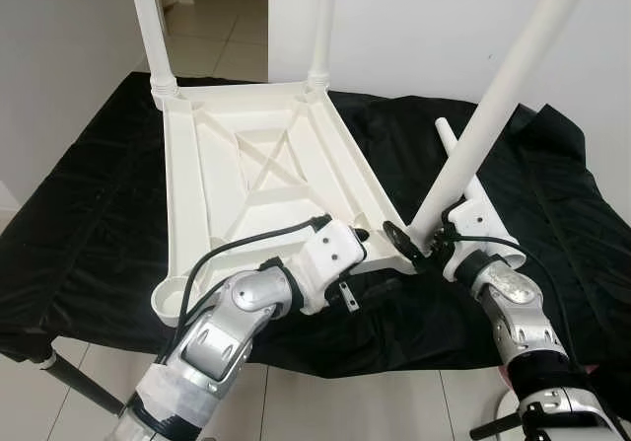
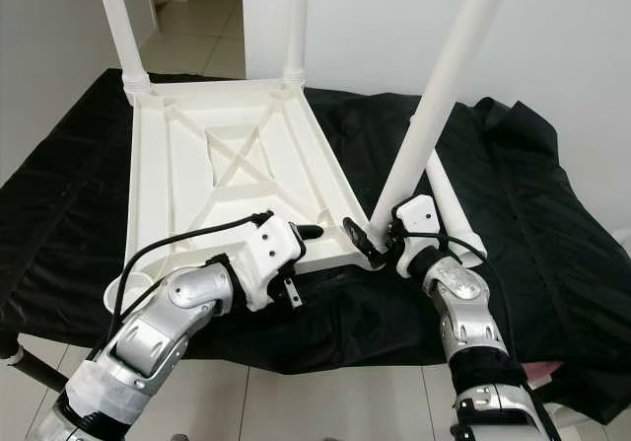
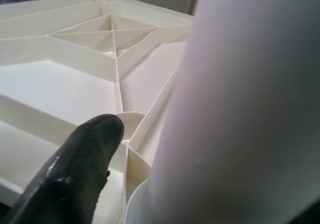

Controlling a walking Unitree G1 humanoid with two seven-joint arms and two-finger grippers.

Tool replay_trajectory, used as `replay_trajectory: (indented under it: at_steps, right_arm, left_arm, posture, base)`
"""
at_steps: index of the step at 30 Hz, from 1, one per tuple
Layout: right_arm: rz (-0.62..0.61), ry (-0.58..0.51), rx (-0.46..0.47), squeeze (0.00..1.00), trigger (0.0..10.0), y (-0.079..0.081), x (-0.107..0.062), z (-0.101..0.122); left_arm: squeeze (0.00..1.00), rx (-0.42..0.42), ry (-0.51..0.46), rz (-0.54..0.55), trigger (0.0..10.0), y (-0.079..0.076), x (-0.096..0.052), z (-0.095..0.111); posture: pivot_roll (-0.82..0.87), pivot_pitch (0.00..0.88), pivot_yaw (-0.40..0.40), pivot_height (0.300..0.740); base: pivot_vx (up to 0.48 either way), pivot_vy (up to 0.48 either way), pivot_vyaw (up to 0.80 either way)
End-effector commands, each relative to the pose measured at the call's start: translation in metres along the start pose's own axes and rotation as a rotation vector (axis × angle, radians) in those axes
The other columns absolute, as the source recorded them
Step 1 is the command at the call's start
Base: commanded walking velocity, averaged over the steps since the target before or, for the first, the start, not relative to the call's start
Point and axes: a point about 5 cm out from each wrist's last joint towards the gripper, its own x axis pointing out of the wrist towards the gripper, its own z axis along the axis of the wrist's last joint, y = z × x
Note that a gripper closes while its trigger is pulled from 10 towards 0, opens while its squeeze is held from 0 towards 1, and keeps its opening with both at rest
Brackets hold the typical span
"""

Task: Building children table

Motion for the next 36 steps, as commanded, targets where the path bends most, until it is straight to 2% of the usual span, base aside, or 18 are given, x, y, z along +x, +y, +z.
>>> replay_trajectory:
  at_steps: [1,2,3,4,17,18,23,26,28,31,32,35,36]
  right_arm:
    - [0.014,0.01,-0.019,0.0,4.9,-0.002,-0.001,-0.001]
    - [0.016,0.01,-0.012,0.0,4.4,-0.002,0.0,-0.002]
    - [0.019,0.01,-0.005,0.0,0.2,-0.002,0.001,-0.003]
    - [0.022,0.013,0.005,0.0,0.0,-0.002,0.001,-0.004]
    - [0.01,0.014,0.106,0.0,0.0,0.002,0.0,-0.014]
    - [-0.002,0.008,0.127,0.0,10.0,0.003,0.001,-0.016]
    - [-0.093,0.004,0.138,0.0,10.0,0.012,0.003,-0.017]
    - [-0.174,0.048,0.154,0.0,10.0,0.017,0.004,-0.02]
    - [-0.174,0.048,0.154,0.0,10.0,0.017,0.004,-0.02]
    - [-0.236,0.049,0.198,0.0,10.0,0.023,0.005,-0.018]
    - [-0.32,0.056,0.251,0.0,10.0,0.025,0.004,-0.017]
    - [-0.387,0.069,0.281,0.0,10.0,0.026,0.004,-0.017]
    - [-0.457,0.073,0.313,0.0,10.0,0.03,0.004,-0.016]
  left_arm:
    - [0.0,-0.018,0.018,-0.076,10.0,-0.007,0.001,-0.004]
    - [0.0,-0.021,0.017,-0.073,10.0,-0.007,0.001,-0.004]
    - [0.0,-0.019,0.016,-0.07,10.0,-0.006,0.001,-0.004]
    - [0.0,-0.017,0.016,-0.066,10.0,-0.006,0.001,-0.003]
    - [0.0,-0.002,0.024,-0.059,10.0,-0.004,0.0,-0.003]
    - [0.0,-0.001,0.025,-0.059,10.0,-0.004,0.0,-0.003]
    - [0.0,0.001,0.031,-0.056,10.0,-0.003,0.0,-0.004]
    - [0.0,-0.002,0.048,-0.049,10.0,-0.001,-0.002,-0.009]
    - [0.0,-0.002,0.048,-0.049,10.0,-0.001,-0.002,-0.009]
    - [0.0,-0.01,0.054,-0.043,10.0,0.002,-0.004,-0.012]
    - [0.0,-0.015,0.055,-0.04,10.0,0.004,-0.004,-0.013]
    - [0.0,-0.018,0.057,-0.038,10.0,0.005,-0.004,-0.014]
    - [0.0,-0.02,0.059,-0.036,10.0,0.007,-0.004,-0.014]
  posture:
    - [-0.01,0.0,-0.069,0.74]
    - [-0.01,0.0,-0.069,0.74]
    - [-0.01,0.0,-0.069,0.74]
    - [-0.01,0.0,-0.069,0.74]
    - [0.0,0.0,-0.073,0.74]
    - [0.0,0.0,-0.073,0.74]
    - [0.0,0.0,-0.074,0.74]
    - [0.0,0.0,-0.074,0.74]
    - [0.0,0.0,-0.074,0.74]
    - [0.0,0.0,-0.064,0.74]
    - [0.0,0.0,-0.061,0.74]
    - [0.0,0.0,-0.061,0.74]
    - [-0.01,0.0,-0.056,0.74]
  base:
    - [0.0,0.0,0.0]
    - [0.0,0.0,0.0]
    - [0.0,0.0,0.0]
    - [0.0,0.0,0.0]
    - [0.0,0.0,0.0]
    - [0.0,0.0,0.0]
    - [0.0,0.0,0.0]
    - [0.0,0.0,0.0]
    - [0.0,0.0,0.0]
    - [0.0,0.0,0.0]
    - [0.0,0.0,0.0]
    - [0.0,0.0,0.0]
    - [0.0,0.0,0.0]
